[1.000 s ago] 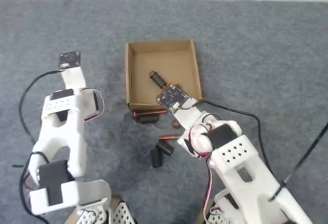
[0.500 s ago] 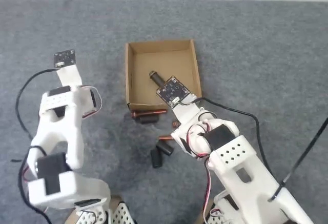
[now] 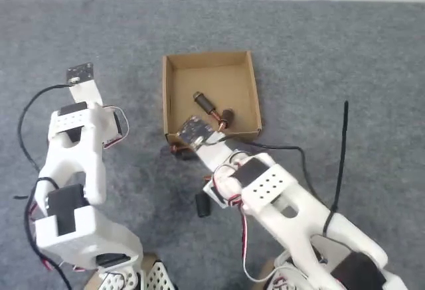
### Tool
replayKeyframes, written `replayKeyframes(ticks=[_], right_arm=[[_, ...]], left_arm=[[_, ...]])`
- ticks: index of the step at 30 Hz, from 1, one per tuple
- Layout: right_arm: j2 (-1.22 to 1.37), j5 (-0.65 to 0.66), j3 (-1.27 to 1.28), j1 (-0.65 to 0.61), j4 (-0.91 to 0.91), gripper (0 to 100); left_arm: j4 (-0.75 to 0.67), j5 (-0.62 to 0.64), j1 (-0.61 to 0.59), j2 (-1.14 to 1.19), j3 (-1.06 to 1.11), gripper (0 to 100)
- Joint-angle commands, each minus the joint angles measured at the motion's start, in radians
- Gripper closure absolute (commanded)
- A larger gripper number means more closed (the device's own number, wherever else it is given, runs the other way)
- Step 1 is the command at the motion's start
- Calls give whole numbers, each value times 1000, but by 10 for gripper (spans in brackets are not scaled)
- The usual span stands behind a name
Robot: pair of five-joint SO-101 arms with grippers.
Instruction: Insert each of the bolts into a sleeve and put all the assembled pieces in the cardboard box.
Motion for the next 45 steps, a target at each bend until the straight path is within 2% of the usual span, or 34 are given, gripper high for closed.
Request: replayKeyframes(ticks=[1, 6, 11, 17, 31, 39, 41, 45], right_arm=[[1, -11, -57, -16, -28, 891], [2, -11, -54, -64, -35, 834], [4, -11, -40, -87, -45, 856], [77, -3, 34, -84, -140, 857], [277, 40, -101, -88, -110, 858], [294, 37, -117, -88, -114, 859], [295, 38, -117, -88, -114, 880], [295, 40, -117, -82, -107, 998]], left_arm=[[3, 5, -2, -14, -45, 987], [2, 5, 0, -14, -48, 987], [2, 3, 0, -14, -48, 987], [2, 2, 0, -14, -48, 987], [6, 2, -2, -14, -47, 987], [6, 0, -2, -14, -45, 987], [6, 0, -3, -14, -45, 987], [6, 0, -3, -14, -45, 987]])
